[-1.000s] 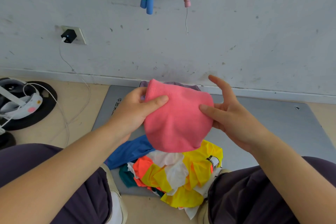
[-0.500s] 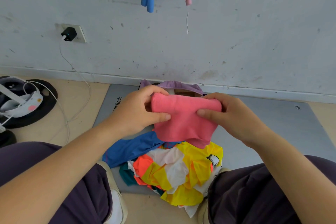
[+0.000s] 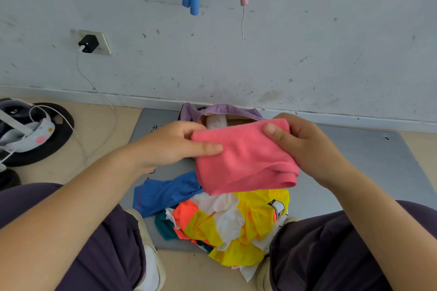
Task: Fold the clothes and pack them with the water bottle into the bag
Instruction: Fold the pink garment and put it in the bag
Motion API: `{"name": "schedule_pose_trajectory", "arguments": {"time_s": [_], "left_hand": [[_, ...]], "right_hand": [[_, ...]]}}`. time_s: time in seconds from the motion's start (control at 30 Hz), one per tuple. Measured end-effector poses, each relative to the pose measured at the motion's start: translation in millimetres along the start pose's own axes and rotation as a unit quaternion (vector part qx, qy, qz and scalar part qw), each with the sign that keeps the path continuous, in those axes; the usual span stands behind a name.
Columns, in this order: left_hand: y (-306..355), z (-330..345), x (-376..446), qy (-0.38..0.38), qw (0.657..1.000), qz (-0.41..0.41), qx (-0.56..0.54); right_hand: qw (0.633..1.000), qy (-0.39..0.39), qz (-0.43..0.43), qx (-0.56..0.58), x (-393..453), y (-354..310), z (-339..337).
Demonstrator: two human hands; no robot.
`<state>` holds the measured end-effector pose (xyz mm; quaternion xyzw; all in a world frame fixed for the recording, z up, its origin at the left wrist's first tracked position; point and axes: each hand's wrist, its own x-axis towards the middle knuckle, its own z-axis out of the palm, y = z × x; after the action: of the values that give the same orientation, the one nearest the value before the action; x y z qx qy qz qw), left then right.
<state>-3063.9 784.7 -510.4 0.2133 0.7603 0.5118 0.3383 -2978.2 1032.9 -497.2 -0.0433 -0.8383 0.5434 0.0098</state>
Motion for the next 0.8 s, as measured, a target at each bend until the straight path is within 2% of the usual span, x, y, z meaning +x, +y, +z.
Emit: {"name": "schedule_pose_trajectory", "arguments": {"time_s": [0.07, 0.13, 0.2, 0.27, 0.37, 0.43, 0.53, 0.63, 0.8], "left_hand": [[3.6, -4.4, -5.7, -0.132, 0.991, -0.007, 0.033], [4.8, 4.0, -7.8, -0.192, 0.981, -0.01, 0.009], [6.3, 20.8, -7.0, -0.181, 0.983, -0.023, -0.006], [5.0, 34.9, -2.7, -0.141, 0.989, -0.012, 0.03], [-3.0, 34.6, 3.0, -0.043, 0.999, -0.015, 0.026], [-7.3, 28.3, 5.4, 0.021, 0.999, -0.034, -0.025], [-9.4, 23.7, 7.5, 0.07, 0.993, -0.05, -0.075], [-9.4, 24.2, 6.1, 0.066, 0.991, -0.065, -0.101], [-5.7, 22.5, 3.7, 0.019, 0.983, -0.072, -0.167]], "right_hand": [[0.999, -0.041, -0.01, 0.007, -1.1, -1.7, 1.4], [0.995, -0.094, -0.007, 0.015, -3.0, -2.5, 7.1], [0.991, -0.131, -0.011, 0.008, -4.5, -2.9, 17.8], [0.991, -0.131, -0.019, 0.005, -5.0, -1.6, 29.3], [0.999, -0.021, -0.013, 0.037, 0.6, 1.8, 28.8], [0.999, 0.011, -0.019, 0.04, 3.9, 0.8, 18.2], [0.997, -0.056, -0.026, 0.054, 3.2, -0.5, 10.7], [0.993, -0.1, -0.03, 0.053, 0.3, 0.3, 12.0], [0.992, -0.088, -0.036, 0.085, 0.6, -1.9, 1.8]]}}
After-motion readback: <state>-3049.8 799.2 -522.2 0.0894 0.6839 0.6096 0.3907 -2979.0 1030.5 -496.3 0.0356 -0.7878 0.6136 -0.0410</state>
